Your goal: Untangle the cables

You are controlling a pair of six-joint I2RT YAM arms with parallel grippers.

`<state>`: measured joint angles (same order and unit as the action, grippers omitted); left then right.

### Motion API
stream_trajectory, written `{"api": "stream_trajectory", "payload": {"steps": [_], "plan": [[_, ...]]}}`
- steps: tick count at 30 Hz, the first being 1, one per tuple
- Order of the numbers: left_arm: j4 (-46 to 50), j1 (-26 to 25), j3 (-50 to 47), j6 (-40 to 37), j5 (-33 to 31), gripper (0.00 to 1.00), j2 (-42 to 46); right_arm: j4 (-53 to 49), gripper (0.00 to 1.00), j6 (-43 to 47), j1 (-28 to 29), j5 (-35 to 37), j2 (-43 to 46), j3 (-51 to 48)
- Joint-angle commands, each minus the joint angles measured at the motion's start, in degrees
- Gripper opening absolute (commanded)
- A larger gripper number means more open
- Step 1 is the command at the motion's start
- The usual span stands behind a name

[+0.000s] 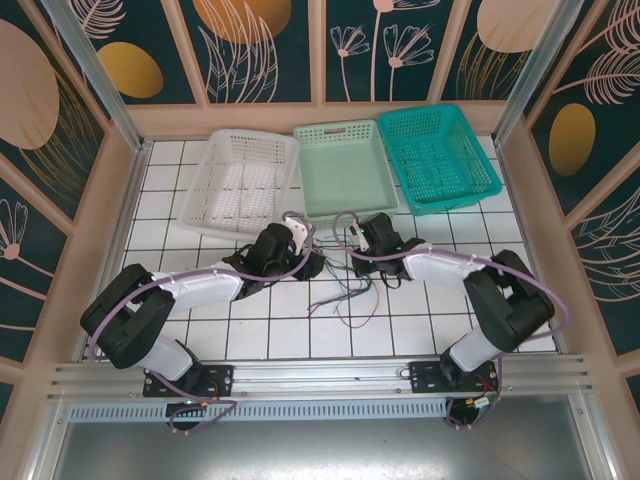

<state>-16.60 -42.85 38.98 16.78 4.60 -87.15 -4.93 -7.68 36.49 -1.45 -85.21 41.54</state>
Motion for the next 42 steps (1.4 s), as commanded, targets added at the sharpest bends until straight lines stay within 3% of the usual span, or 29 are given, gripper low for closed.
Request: {"api": "stream_trajectory", "payload": {"steps": [1,5,11,15,22,25,27,31,42], "plan": [[-4.5,0.0,0.4,2.2,-0.2,0.65,-0.1,4.5,0.02,1.6,0.4,2.1,7.0,-3.3],[-9.2,0.0,-0.1,4.4,-0.2,0.66,-0.2,6.5,0.02,3.9,0.3,0.3,12.2,-6.1],[-13.7,0.0,3.1,7.4,10.4,0.61,-6.0,7.6,0.0,4.0,0.2,0.0,14.0,-6.3],[-15.2,-0.1,4.1,8.5,12.8,0.58,-8.5,8.3,0.0,3.9,0.1,-2.2,14.3,-6.6],[-15.2,0.0,2.1,9.9,4.9,0.62,-5.5,6.5,0.0,4.7,0.2,-1.5,13.5,-6.9],[-15.4,0.5,-0.1,15.1,-3.6,0.69,-3.0,7.6,0.0,4.9,0.2,-1.6,14.3,-7.7],[-17.9,2.1,-2.1,20.6,-5.0,0.72,-1.5,8.3,0.0,5.2,0.2,-1.7,14.9,-8.2],[-26.1,5.3,-4.4,28.9,2.1,0.72,-1.4,9.4,0.01,6.0,0.3,-3.0,15.5,-9.1],[-30.3,5.3,-0.9,41.1,15.5,0.66,-7.2,12.7,0.01,6.0,0.8,-1.4,16.3,-10.2]]}}
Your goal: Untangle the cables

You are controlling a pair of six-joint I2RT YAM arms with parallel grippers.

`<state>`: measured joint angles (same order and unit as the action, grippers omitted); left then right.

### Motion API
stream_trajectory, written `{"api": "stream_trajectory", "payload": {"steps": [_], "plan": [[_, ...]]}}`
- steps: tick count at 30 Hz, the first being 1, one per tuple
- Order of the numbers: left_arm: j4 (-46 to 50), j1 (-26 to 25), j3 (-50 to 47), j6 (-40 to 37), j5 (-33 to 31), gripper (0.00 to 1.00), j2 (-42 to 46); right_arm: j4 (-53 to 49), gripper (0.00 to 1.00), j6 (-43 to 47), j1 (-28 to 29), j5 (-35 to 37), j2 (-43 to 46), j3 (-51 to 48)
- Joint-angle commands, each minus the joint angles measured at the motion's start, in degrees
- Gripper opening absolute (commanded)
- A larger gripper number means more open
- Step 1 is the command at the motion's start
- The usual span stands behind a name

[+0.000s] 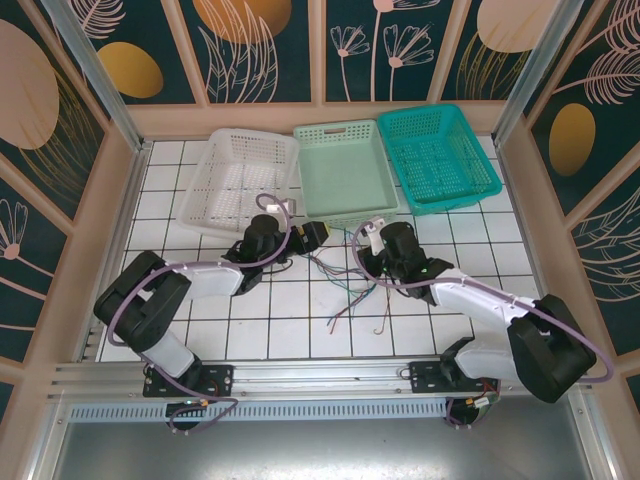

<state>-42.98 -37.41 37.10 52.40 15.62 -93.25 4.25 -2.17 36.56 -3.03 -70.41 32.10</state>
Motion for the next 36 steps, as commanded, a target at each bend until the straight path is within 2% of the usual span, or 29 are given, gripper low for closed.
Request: {"api": "stream_trajectory", "payload": {"steps": [1,9,16,20,25,26,28,32,36], "plan": [[-3.8,-0.1,1.1,5.7,5.4,0.66,-1.4,4.4,0.01,0.4,1.0,0.0,1.4,-0.9],[-4.7,-0.1,4.2,6.0,6.8,0.66,-4.6,6.2,0.02,1.0,2.6,-0.4,-0.3,-0.1],[-5.8,-0.1,7.0,5.5,6.9,0.61,-7.9,5.6,0.03,1.6,3.4,-2.5,-0.9,-0.2],[-5.4,-0.1,7.5,4.6,7.5,0.39,-8.3,6.6,0.04,1.5,3.6,-2.3,-0.7,-0.7],[-5.6,-0.1,6.9,3.6,6.8,0.12,-7.3,5.5,0.12,1.9,3.8,-2.3,-1.3,-0.5],[-5.5,-0.1,6.9,3.2,6.7,0.08,-6.9,4.9,0.15,1.9,3.8,-2.2,-1.5,-0.4],[-5.4,-0.1,6.9,2.5,6.4,0.02,-6.2,4.0,0.28,1.6,3.8,-1.5,-2.0,-0.2],[-4.9,-0.2,7.5,0.7,6.4,0.0,-5.3,1.7,0.58,-0.2,3.7,3.1,-2.3,0.5],[-2.5,-0.5,8.9,-1.9,7.0,0.0,-3.4,2.8,0.65,-1.0,3.5,3.6,0.4,-0.1]]}}
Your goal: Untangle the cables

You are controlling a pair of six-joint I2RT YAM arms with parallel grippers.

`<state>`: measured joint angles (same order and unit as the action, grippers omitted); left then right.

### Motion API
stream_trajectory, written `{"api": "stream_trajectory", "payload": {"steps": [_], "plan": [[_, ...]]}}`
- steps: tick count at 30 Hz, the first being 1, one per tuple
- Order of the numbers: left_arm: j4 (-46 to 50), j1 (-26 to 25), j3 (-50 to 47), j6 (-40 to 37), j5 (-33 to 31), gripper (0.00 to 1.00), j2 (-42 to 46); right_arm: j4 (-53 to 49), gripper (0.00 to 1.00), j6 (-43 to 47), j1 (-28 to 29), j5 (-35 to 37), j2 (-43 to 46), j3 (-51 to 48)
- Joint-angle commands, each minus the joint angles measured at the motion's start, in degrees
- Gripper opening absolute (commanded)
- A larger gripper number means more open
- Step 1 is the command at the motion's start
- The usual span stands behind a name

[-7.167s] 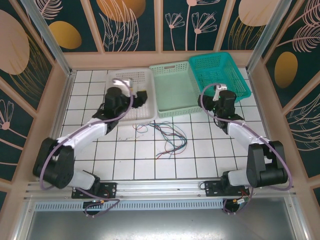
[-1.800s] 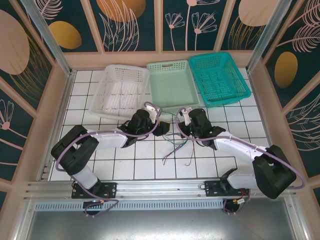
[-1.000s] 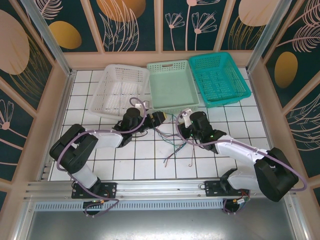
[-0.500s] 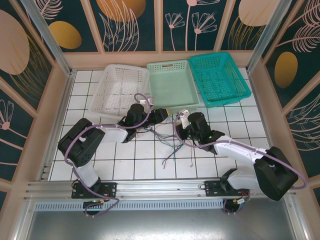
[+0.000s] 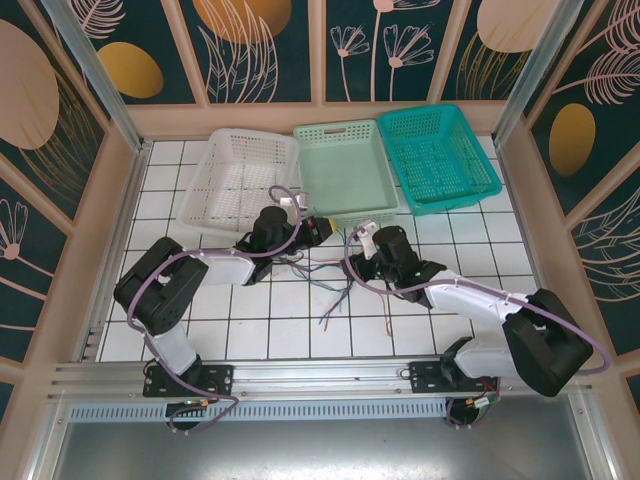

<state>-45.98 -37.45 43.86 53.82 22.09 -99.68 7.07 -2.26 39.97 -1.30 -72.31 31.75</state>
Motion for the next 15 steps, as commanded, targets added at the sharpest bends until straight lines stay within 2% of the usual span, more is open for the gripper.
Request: {"api": "stream_trajectory", "payload": {"steps": [1,8,11,13,15], "plan": [[0.9,-0.6,2.4,-3.9,0.7,0.0,3.1,0.5,0.66,-0.8,0.1,1.9,2.9,0.1],[0.2,-3.1,4.2,-6.1,2.7,0.0,2.8,3.7,0.67,0.5,0.1,-2.8,1.1,1.5],[-3.0,-3.8,4.1,-6.0,4.8,0.0,2.8,4.3,0.64,0.3,0.1,0.7,-3.1,3.3],[-4.2,-4.1,3.7,-6.4,5.6,0.0,3.4,4.2,0.59,0.3,0.0,3.6,-5.3,4.5],[-3.3,-4.1,3.2,-7.4,5.1,0.0,4.4,4.0,0.46,0.7,0.0,4.0,-6.2,5.3]]}}
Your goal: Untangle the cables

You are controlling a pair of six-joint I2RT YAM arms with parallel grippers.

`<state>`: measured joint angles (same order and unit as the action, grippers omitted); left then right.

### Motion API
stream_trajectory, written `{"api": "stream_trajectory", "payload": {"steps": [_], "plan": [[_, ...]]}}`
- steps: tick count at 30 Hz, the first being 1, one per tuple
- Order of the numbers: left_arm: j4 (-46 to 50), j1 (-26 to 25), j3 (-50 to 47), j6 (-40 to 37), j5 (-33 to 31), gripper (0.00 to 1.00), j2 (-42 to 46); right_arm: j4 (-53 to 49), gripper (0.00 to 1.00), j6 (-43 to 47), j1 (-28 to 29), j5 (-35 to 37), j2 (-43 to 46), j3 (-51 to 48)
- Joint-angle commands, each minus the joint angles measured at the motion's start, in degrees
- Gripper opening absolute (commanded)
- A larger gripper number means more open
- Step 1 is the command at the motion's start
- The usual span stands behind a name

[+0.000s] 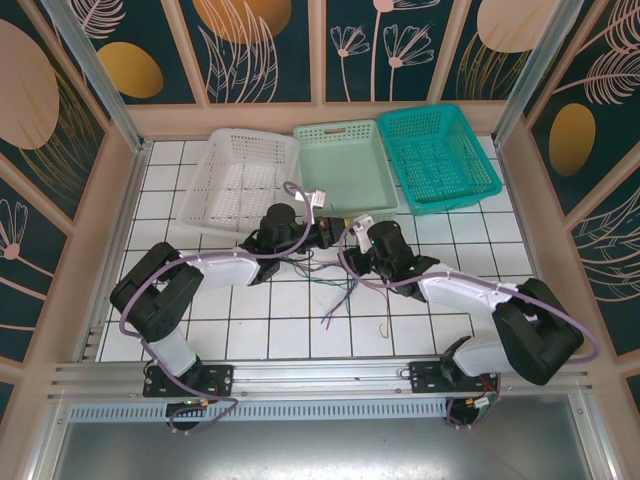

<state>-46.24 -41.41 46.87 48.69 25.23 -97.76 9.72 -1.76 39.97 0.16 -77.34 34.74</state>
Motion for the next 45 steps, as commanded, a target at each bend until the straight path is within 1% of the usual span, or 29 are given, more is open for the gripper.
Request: {"api": "stream_trajectory", "payload": {"steps": [1,2,3,4,5,6,8,9,11,15,17,20,23,27,30,31,32,34,35,36,39,40,43,45], "plan": [[-2.4,-0.1,-0.3,-2.9,1.3,0.0,3.2,1.5,0.37,0.2,-0.1,2.5,-1.0,2.2],[-2.0,-0.1,-1.0,-3.5,0.5,0.02,3.9,1.8,0.27,0.2,-0.1,2.7,-0.5,2.0],[-1.8,-0.2,-1.7,-3.8,-0.2,0.08,4.8,1.9,0.18,0.1,-0.1,3.3,0.2,1.5],[-1.7,-0.1,-2.4,-4.0,-1.1,0.19,5.5,2.0,0.1,-0.1,-0.1,4.1,1.1,0.9],[-1.4,-0.1,-3.1,-4.0,-2.3,0.35,6.1,1.9,0.04,-0.1,-0.1,4.8,2.3,0.2],[-0.9,-0.1,-3.7,-4.3,-3.3,0.47,6.6,1.8,0.01,0.1,-0.1,5.5,3.6,-0.5],[1.8,-0.1,-3.9,-6.1,-4.6,0.63,6.9,0.8,0.0,0.2,-0.3,6.6,6.4,-1.5],[4.3,-0.1,-3.7,-7.2,-5.5,0.66,6.8,-0.2,0.0,0.3,-0.5,7.1,7.9,-1.7],[7.3,-0.3,-3.5,-9.6,-5.9,0.66,6.5,-1.7,0.0,0.2,-0.8,7.4,10.4,-1.9],[13.1,-1.6,-2.2,-16.0,-6.7,0.64,4.3,-3.2,0.0,-0.8,-1.8,5.4,14.1,-2.2],[15.6,-2.4,-0.7,-17.9,-7.1,0.62,2.5,-3.4,0.0,-1.6,-2.0,4.8,14.9,-2.3],[16.9,-3.3,0.9,-18.6,-7.5,0.6,-0.1,-4.1,0.0,-2.6,-2.1,4.8,15.8,-2.2],[18.3,-3.8,3.2,-18.7,-7.0,0.59,-4.9,-4.2,0.0,-3.3,-2.2,4.4,16.9,-2.2],[20.6,-5.0,6.5,-20.6,-5.6,0.54,-8.1,-4.3,0.0,-4.6,-2.6,5.2,18.0,-2.1],[23.2,-5.8,8.3,-22.3,-5.8,0.51,-9.7,-4.0,0.0,-6.1,-3.7,5.7,18.8,-2.3],[23.8,-5.9,8.5,-22.6,-6.2,0.46,-10.0,-3.9,0.0,-6.6,-4.1,5.5,19.3,-2.4],[24.5,-5.9,8.5,-22.8,-7.0,0.39,-10.3,-4.2,0.0,-7.0,-4.6,5.1,19.7,-2.5],[26.0,-6.0,8.5,-23.1,-9.3,0.22,-10.4,-5.3,0.0,-7.3,-5.5,4.9,20.5,-2.2],[26.6,-5.9,8.3,-23.4,-10.3,0.16,-10.5,-6.6,0.0,-7.3,-6.2,5.3,21.0,-1.9],[27.4,-5.9,8.2,-23.5,-11.2,0.12,-10.5,-8.1,0.0,-7.3,-6.8,5.8,21.5,-1.4],[29.1,-5.9,7.9,-23.9,-13.7,0.07,-10.8,-12.2,0.0,-7.0,-8.3,6.7,23.8,-0.4],[29.8,-5.9,8.0,-24.0,-14.4,0.06,-11.0,-13.2,0.0,-6.9,-10.7,6.5,24.8,-0.2],[30.7,-5.9,8.4,-24.2,-15.0,0.04,-11.9,-15.6,0.0,-6.4,-13.3,4.3,27.0,0.1],[30.4,-5.9,8.5,-24.1,-14.5,0.02,-12.2,-16.0,0.0,-6.2,-14.0,2.0,27.6,0.1]]}}
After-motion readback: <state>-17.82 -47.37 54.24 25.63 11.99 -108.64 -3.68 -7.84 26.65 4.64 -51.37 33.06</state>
